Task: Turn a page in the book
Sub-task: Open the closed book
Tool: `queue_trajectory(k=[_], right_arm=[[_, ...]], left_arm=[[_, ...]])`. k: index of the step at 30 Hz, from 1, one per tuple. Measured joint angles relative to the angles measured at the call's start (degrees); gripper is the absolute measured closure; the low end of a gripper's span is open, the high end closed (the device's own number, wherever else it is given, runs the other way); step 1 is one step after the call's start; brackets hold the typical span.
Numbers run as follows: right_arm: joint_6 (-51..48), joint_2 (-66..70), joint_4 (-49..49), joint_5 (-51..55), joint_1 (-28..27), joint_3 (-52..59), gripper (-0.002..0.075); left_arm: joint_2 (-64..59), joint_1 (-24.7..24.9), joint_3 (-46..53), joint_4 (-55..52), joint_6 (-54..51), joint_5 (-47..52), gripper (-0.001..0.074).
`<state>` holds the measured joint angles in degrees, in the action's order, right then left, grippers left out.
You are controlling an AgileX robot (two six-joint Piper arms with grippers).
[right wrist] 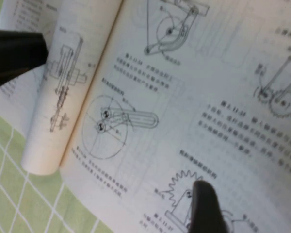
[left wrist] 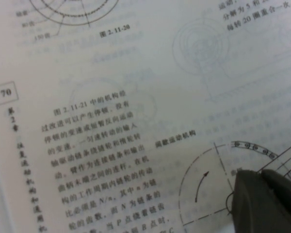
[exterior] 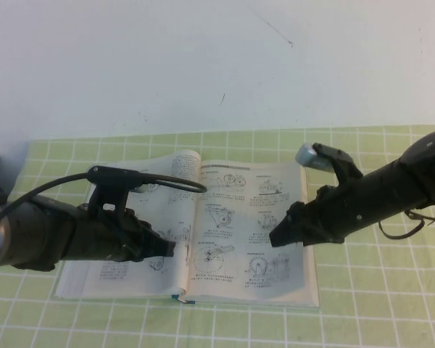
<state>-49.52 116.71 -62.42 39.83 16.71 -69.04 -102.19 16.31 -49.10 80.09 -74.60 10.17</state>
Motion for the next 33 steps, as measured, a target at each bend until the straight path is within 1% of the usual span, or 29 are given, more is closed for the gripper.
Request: queue_trajectory(k=[6,11,16,21,25,29,33], right_arm=[[0.2,1.4,-1.2,1.8,0.0,0.0,0.0320],[-4.5,1.4,-8.3,1.9,0.0,0.0,0.0320],[-6.7,1.6,-13.7,2.1,0.0,0.0,0.0320],[-8.6,3.0,-17.9,3.5,0.1,0.0,0.0320],[-11.1,3.1,-21.7,5.1,0.1,0.0,0.0320],[-12.8,3.1,-25.0,6.5,0.1,0.0,0.0320],[-13.6,3.1,-26.6,7.2,0.1,0.0,0.0320]], left_arm=[[0.0,0.0,0.0,0.2,0.0,0.1,0.0738],[0.0,0.0,0.0,0.4,0.0,0.2,0.0738],[0.0,0.0,0.0,0.4,-0.1,0.8,0.0738],[0.7,0.0,0.0,0.4,-0.2,3.6,0.0738],[3.8,0.2,0.0,0.4,-0.2,8.6,0.0738],[9.2,3.5,0.0,-0.3,-0.3,10.5,0.0738],[14.3,11.3,0.0,-3.5,-0.8,10.1,0.0738]])
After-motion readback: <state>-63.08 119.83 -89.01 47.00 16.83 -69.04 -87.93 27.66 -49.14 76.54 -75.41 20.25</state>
